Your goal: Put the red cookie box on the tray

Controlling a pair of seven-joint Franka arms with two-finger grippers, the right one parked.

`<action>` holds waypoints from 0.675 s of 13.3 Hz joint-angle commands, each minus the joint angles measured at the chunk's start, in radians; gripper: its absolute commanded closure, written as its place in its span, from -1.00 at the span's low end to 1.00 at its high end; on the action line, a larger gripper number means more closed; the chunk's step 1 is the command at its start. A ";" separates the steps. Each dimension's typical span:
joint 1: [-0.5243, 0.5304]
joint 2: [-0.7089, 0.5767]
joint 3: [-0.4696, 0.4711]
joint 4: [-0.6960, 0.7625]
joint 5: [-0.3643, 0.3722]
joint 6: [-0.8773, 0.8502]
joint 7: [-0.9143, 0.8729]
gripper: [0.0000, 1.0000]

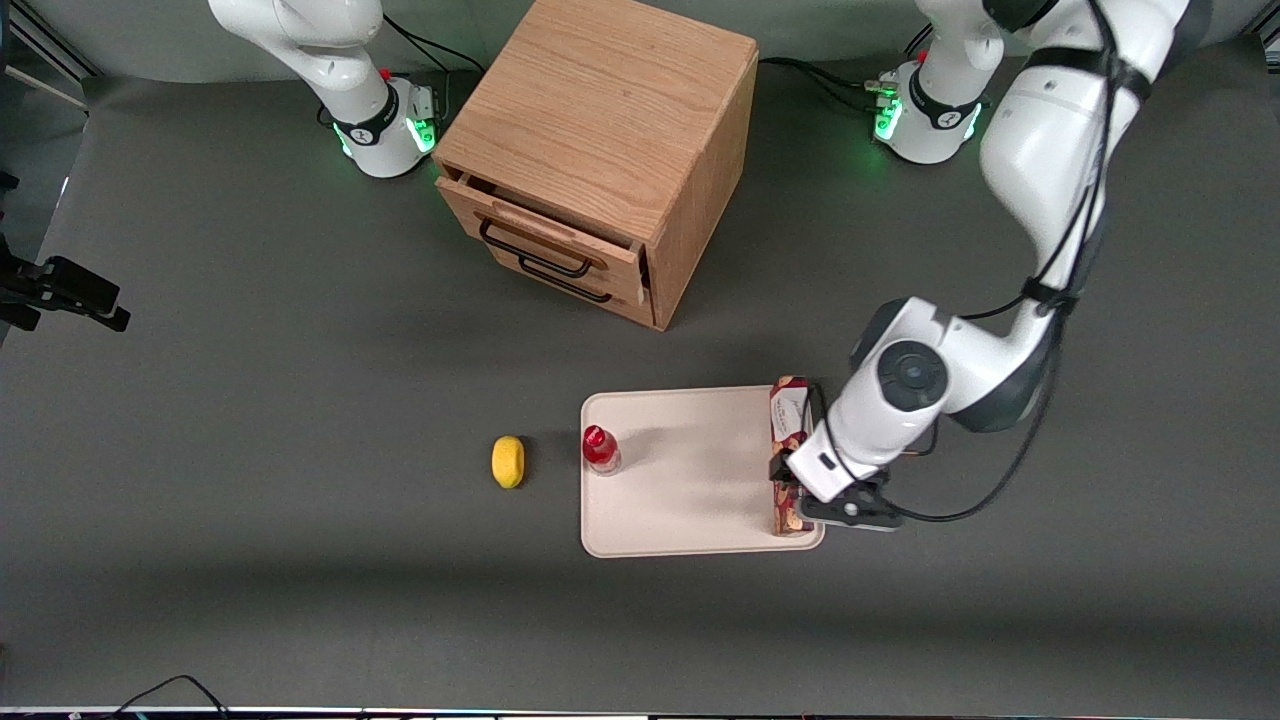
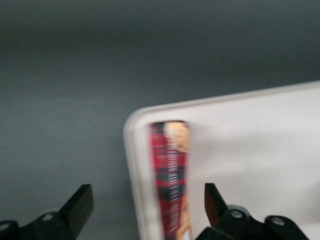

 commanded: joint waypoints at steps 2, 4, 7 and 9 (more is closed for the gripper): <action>0.091 -0.224 -0.003 -0.069 -0.163 -0.222 0.074 -1.00; 0.137 -0.316 -0.002 -0.075 -0.181 -0.367 0.191 -1.00; 0.200 -0.465 0.001 -0.126 -0.184 -0.515 0.263 -1.00; 0.238 -0.550 0.006 -0.170 -0.206 -0.549 0.266 -1.00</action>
